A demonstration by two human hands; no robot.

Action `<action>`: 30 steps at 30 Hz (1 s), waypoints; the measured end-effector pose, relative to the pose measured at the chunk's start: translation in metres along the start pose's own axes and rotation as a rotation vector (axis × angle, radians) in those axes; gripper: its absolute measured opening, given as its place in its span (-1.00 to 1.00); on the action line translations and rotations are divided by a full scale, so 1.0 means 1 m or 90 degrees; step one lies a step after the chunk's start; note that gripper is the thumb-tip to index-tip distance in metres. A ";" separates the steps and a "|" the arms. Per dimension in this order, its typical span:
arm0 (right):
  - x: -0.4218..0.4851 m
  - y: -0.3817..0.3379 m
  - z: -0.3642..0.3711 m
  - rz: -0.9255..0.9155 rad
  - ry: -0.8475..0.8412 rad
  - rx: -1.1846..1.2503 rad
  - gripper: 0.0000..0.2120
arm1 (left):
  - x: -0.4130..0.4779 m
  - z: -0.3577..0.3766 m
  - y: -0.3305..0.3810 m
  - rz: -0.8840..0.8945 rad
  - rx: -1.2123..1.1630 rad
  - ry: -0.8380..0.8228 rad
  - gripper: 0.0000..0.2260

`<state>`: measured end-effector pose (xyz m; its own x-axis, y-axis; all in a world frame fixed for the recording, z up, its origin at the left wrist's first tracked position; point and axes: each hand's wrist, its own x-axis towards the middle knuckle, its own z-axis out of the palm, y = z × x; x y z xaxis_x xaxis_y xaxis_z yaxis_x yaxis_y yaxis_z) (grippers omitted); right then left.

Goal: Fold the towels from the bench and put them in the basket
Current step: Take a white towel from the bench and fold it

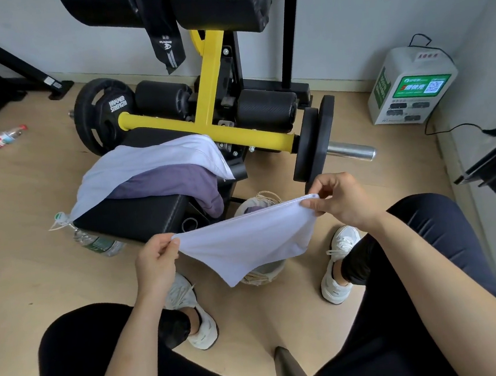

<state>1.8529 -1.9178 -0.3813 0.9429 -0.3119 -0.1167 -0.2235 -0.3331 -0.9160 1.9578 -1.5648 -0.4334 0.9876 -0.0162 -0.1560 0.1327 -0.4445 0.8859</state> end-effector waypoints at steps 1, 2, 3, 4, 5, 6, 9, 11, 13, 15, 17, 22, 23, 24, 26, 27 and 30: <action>0.000 0.000 0.000 -0.016 0.023 0.017 -0.83 | -0.002 0.002 0.003 -0.014 -0.025 -0.005 -0.92; 0.000 0.000 0.000 -0.044 0.062 0.019 -0.87 | -0.005 0.004 0.007 -0.004 -0.069 0.002 -0.91; -0.001 0.000 0.002 -0.075 0.105 0.029 -0.89 | -0.008 0.006 0.014 0.035 -0.117 0.017 -0.90; -0.002 -0.001 0.004 -0.113 0.144 0.058 -0.91 | -0.012 0.007 0.021 0.089 -0.167 0.032 -0.89; -0.003 -0.003 0.006 -0.142 0.174 0.084 -0.91 | -0.015 0.008 0.025 0.140 -0.207 0.037 -0.87; -0.004 -0.003 0.006 -0.154 0.184 0.083 -0.90 | -0.016 0.008 0.026 0.172 -0.226 0.033 -0.87; -0.002 0.007 0.002 -0.030 0.043 -0.161 -0.82 | -0.008 0.006 0.009 0.072 -0.082 -0.047 -0.85; -0.002 0.013 0.001 0.076 -0.056 -0.266 -0.77 | -0.005 0.008 -0.001 -0.033 -0.025 -0.091 -0.86; 0.000 0.015 0.000 0.103 -0.028 -0.209 -0.78 | -0.003 0.012 -0.002 -0.045 -0.030 -0.061 -0.91; 0.001 0.012 0.002 0.092 0.025 -0.161 -0.82 | -0.002 0.015 0.001 -0.035 -0.049 -0.044 -0.92; 0.002 0.012 0.003 0.085 0.043 -0.141 -0.84 | -0.003 0.015 0.004 -0.038 -0.048 -0.047 -0.90; 0.002 0.012 0.001 0.111 0.080 0.000 -0.86 | -0.004 0.009 0.007 -0.029 -0.067 -0.012 -0.94; 0.003 0.010 0.001 0.112 0.093 0.005 -0.84 | -0.004 0.008 0.007 -0.035 -0.088 -0.006 -0.94; 0.003 0.010 0.002 0.113 0.105 0.014 -0.84 | -0.004 0.008 0.008 -0.045 -0.108 -0.006 -0.93; 0.003 0.009 0.004 0.123 0.134 0.059 -0.86 | -0.006 0.010 0.011 -0.064 -0.151 -0.016 -0.90; 0.003 0.008 0.006 0.127 0.149 0.085 -0.86 | -0.007 0.011 0.014 -0.071 -0.172 -0.019 -0.90; 0.001 0.003 0.012 0.130 0.189 0.126 -0.82 | -0.011 0.011 0.021 -0.091 -0.224 -0.012 -0.91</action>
<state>1.8564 -1.9089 -0.3888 0.7651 -0.6070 -0.2148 -0.3201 -0.0690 -0.9449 1.9485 -1.5833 -0.4181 0.9559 0.0058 -0.2936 0.2924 -0.1085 0.9501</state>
